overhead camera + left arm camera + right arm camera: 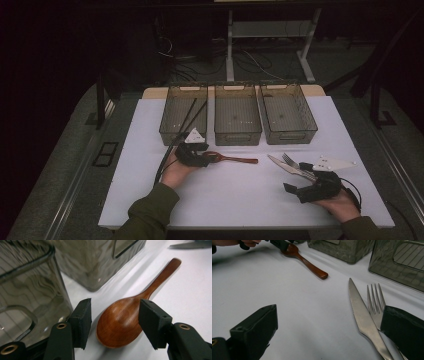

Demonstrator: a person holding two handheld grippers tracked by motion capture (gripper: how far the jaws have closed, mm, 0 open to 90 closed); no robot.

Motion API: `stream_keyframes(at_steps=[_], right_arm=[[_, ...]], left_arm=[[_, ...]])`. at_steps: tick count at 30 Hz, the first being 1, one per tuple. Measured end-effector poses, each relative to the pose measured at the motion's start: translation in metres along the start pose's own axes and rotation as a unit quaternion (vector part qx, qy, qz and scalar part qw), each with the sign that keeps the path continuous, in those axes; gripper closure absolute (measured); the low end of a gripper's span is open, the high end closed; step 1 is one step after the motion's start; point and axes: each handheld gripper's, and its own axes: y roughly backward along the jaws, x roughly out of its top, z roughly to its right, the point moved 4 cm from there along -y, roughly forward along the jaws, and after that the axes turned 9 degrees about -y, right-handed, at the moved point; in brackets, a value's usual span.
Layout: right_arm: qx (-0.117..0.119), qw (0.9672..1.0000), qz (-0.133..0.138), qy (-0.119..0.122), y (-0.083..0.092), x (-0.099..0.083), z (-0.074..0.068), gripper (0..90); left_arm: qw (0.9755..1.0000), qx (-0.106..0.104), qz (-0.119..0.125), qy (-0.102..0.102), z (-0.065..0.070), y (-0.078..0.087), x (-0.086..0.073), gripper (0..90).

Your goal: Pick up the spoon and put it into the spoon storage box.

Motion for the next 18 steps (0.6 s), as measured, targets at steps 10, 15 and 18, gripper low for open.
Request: stream_keyframes(at_steps=[10,15,18], right_arm=[[0.000,1.0000,0.001,0.001,0.000,0.000,0.000,0.6],[0.000,1.0000,0.001,0.001,0.001,0.000,0.000,0.6],[0.000,1.0000,0.001,0.000,0.001,0.000,0.000,0.6]], left_arm=[[0.9994,-0.015,-0.028,-0.014,0.004,-0.003,-0.003,43.6],[0.9986,-0.026,-0.035,-0.030,0.009,-0.002,-0.003,49.2],[0.9974,-0.029,-0.046,-0.047,0.012,-0.002,-0.003,52.7]])
